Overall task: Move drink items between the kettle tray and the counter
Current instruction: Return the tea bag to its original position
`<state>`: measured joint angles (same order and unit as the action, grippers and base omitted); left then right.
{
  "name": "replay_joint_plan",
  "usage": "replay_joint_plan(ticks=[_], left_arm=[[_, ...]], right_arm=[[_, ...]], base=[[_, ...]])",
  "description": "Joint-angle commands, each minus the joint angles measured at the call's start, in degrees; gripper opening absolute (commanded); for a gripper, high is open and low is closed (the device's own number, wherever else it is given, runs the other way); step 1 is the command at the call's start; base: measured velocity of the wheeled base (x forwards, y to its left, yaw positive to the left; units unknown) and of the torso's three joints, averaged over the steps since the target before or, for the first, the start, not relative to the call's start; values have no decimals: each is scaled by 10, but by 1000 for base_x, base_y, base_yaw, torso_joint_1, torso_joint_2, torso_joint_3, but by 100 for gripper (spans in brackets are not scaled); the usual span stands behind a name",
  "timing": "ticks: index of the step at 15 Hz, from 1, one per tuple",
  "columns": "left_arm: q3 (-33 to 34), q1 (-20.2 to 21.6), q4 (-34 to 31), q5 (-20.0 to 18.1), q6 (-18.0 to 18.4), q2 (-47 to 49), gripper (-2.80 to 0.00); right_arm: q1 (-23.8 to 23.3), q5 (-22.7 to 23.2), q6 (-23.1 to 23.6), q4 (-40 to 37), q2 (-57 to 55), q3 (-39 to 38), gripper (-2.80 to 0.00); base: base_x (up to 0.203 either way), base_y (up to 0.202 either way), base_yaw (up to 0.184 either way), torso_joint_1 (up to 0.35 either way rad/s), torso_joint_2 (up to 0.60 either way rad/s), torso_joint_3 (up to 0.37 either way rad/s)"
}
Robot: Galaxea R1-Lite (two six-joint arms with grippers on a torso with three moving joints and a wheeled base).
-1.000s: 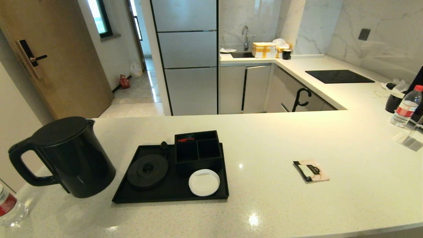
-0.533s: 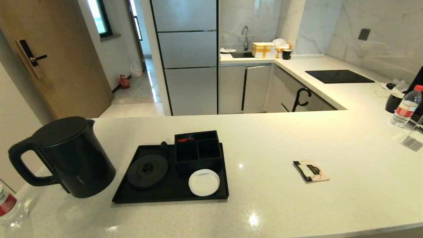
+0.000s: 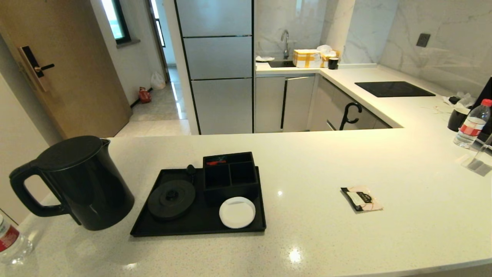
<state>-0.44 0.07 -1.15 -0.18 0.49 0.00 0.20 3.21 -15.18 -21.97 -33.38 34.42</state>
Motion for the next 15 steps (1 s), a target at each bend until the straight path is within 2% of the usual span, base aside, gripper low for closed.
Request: replay_joint_plan(ticks=[1, 6, 8, 12, 15], left_arm=[[0, 0, 0, 0, 0, -1, -280], [0, 0, 0, 0, -1, -1, -280], [0, 0, 0, 0, 0, -1, -280], [0, 0, 0, 0, 0, -1, -280], [0, 0, 0, 0, -1, -1, -280]], right_arm=[[1, 20, -13, -38, -194, 42, -280], [1, 62, -37, -82, -492, 125, -280], [1, 69, -41, -83, -571, 167, -280], [-3, 67, -45, -25, -767, 264, -280], [-7, 51, -48, 14, -845, 315, -280]], base=[[0, 0, 0, 0, 0, 0], [0, 0, 0, 0, 0, 0], [0, 0, 0, 0, 0, 0], [0, 0, 0, 0, 0, 0], [0, 0, 0, 0, 0, 0]])
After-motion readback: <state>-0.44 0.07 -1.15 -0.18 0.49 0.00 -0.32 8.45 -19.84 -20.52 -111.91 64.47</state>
